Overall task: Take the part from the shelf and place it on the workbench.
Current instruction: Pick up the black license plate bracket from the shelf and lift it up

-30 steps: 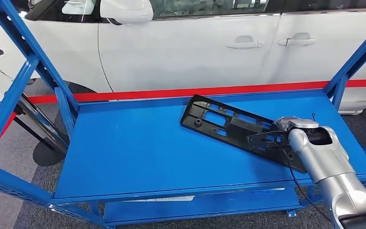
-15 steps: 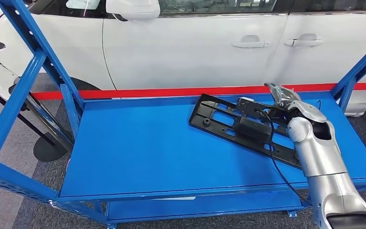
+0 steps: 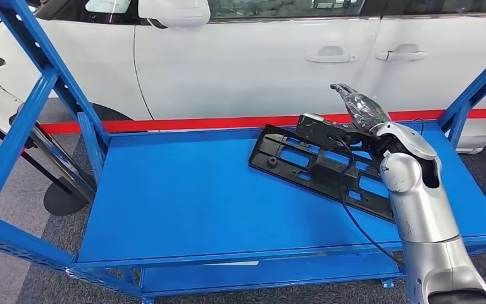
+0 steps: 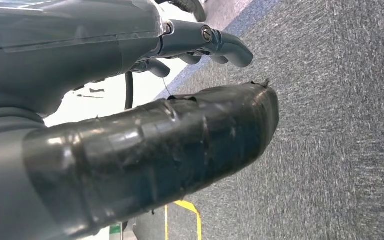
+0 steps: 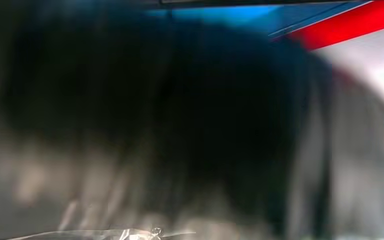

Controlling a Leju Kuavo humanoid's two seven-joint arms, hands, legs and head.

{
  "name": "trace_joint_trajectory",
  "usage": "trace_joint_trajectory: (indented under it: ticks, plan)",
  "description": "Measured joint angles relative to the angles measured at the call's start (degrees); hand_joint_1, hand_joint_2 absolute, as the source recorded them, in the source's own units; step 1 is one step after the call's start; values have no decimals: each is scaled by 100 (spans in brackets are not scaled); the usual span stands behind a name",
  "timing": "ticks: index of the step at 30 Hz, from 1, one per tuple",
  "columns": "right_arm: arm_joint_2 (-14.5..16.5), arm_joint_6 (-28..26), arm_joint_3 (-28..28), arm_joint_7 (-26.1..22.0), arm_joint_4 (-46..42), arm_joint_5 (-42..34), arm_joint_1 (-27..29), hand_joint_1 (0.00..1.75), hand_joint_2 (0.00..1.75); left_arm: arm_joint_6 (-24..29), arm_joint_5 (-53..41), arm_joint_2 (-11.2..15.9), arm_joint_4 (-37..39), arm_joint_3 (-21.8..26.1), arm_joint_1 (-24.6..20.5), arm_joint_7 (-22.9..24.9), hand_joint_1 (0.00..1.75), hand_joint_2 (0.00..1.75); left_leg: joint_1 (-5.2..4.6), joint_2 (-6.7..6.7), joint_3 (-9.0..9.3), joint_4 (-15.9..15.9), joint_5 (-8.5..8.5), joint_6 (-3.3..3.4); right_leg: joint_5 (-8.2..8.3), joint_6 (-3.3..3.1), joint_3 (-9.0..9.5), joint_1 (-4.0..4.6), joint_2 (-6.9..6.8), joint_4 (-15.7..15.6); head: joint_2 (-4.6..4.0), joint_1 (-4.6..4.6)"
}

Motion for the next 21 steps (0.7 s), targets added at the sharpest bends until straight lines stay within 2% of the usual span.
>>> trace_joint_trajectory:
  ticks: [2, 7, 11, 16, 21]
  plan:
    - [-1, 27, 5, -23, -21, -60, 4, 0, 175, -2, -1, -2, 0, 7, 0, 8, 0, 0, 0, 0, 0, 0, 0, 0, 0, 0, 0, 0, 0, 0, 0, 0]
    - [-142, 322, 180, -164, 105, -391, -20, 0, 175, -30, -47, 19, 1, 42, 4, 76, 0, 0, 0, -1, 0, 0, 0, 0, 0, 0, 0, -1, -1, 0, 0, 0]
    - [-335, 509, 526, -332, 660, -474, -88, 0, 175, -81, -162, 113, 2, 44, 10, 154, 0, 0, 1, -2, 0, 0, 0, 0, 0, 0, 1, 0, -1, 0, 0, 1]
    - [-484, 330, 1001, -570, 1472, -520, -24, 0, 175, -158, -276, 297, 1, 43, 39, 238, 0, 0, 3, -2, 0, 0, 0, 0, 0, 0, 0, 2, -1, 0, 0, 1]
    - [-531, 263, 1206, -606, 1865, -536, 36, 0, 175, -191, -290, 396, 2, 44, 58, 251, 0, 0, 3, -1, -1, 0, -1, 0, -1, 0, -2, 2, 0, 0, 0, 1]
